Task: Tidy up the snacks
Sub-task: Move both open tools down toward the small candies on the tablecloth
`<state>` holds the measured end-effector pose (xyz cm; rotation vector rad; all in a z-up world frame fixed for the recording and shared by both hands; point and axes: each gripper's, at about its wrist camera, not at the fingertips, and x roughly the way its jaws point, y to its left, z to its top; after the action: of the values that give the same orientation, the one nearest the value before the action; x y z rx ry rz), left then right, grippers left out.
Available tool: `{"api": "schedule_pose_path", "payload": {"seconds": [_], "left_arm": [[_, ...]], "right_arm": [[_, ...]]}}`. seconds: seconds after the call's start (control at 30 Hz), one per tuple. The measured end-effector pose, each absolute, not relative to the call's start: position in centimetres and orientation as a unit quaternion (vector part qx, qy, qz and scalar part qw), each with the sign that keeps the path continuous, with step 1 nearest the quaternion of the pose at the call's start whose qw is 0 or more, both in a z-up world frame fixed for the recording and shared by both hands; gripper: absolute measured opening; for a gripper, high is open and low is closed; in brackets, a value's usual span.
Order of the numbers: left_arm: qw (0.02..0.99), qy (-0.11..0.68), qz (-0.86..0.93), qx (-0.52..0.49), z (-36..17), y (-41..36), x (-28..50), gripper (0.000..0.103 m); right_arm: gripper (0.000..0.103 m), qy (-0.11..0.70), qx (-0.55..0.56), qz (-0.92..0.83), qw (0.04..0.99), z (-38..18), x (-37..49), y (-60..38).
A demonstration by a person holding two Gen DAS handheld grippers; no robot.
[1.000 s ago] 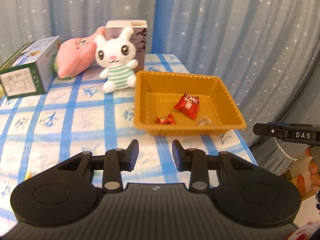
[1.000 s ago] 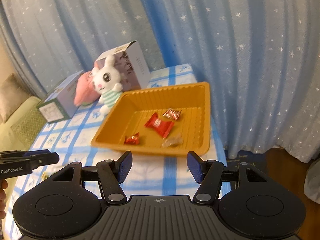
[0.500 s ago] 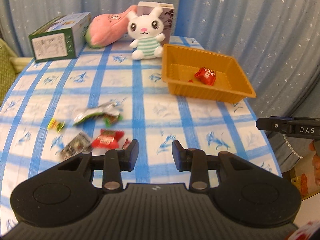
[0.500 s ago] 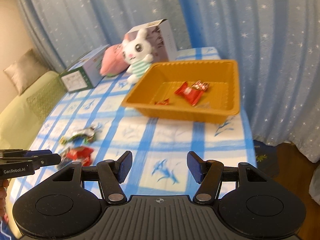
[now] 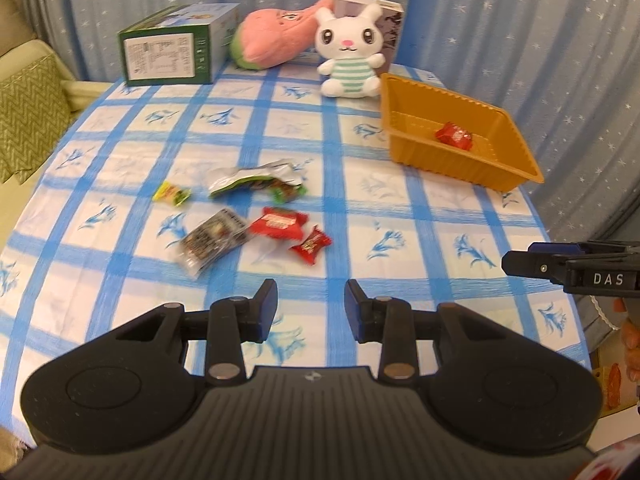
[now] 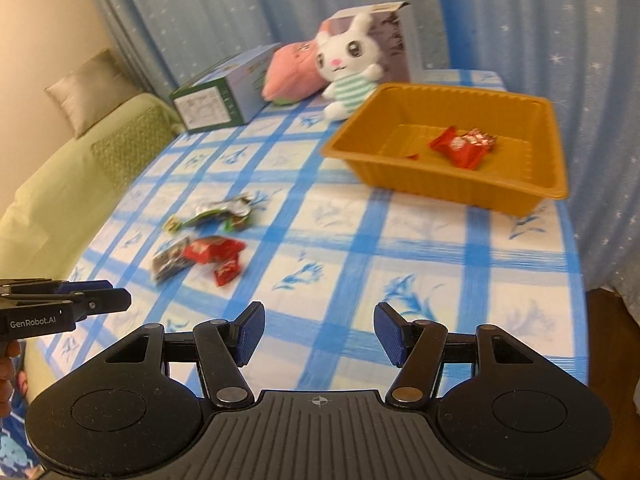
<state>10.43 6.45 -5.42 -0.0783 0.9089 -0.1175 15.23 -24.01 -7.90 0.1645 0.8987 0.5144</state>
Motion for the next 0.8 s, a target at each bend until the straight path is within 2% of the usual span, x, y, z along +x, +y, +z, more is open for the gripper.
{"api": "schedule_pose_path", "payload": {"seconds": [0.8], "left_arm": [[0.895, 0.443, -0.015, -0.038, -7.6, 13.5, 10.0, 0.033]], "right_arm": [[0.061, 0.453, 0.038, 0.299, 0.839, -11.5, 16.7, -13.2]]}}
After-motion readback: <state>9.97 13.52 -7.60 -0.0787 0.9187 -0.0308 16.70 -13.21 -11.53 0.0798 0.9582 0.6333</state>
